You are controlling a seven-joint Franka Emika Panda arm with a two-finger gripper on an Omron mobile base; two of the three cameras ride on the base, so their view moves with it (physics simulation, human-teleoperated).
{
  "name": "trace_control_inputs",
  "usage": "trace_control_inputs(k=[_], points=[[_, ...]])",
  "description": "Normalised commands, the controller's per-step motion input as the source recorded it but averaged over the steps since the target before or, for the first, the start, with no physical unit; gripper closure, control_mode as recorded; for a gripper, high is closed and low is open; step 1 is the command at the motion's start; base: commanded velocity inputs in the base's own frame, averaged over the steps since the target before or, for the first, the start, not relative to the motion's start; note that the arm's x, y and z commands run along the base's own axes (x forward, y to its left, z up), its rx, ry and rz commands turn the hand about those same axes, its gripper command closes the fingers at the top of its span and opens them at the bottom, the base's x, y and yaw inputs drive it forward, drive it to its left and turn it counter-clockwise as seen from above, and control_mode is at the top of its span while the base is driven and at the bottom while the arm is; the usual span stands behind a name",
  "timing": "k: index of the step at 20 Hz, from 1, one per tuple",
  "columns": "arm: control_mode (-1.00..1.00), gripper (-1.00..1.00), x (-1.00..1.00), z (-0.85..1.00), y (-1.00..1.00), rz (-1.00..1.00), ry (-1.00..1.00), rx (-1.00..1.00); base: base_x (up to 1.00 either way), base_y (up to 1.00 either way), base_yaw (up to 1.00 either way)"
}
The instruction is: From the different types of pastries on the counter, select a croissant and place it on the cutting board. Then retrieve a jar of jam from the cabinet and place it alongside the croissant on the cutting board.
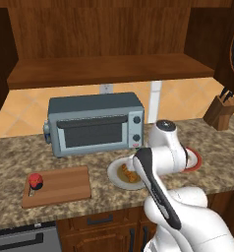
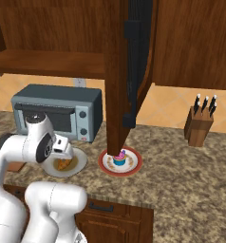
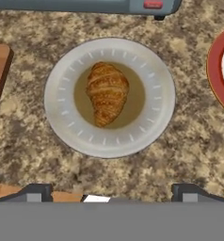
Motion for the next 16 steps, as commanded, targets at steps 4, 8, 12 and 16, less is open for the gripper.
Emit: trace_control_inputs(k=[4, 8, 12, 16], points=[[-1.00, -1.00, 0.80, 0.00, 0.00, 0.00, -0.02, 0.10, 0.00, 0.00, 0.00], [-1.00, -1.00, 0.35, 0.00, 0.06, 0.00, 0.01, 0.07, 0.00, 0.00, 0.00], [-1.00, -1.00, 0.00, -0.84, 0.16, -0.01, 0.22, -0.17, 0.00, 0.00, 0.00], [-1.00, -1.00, 0.05, -0.05, 0.06, 0.00, 0.05, 0.07, 0.00, 0.00, 0.00]])
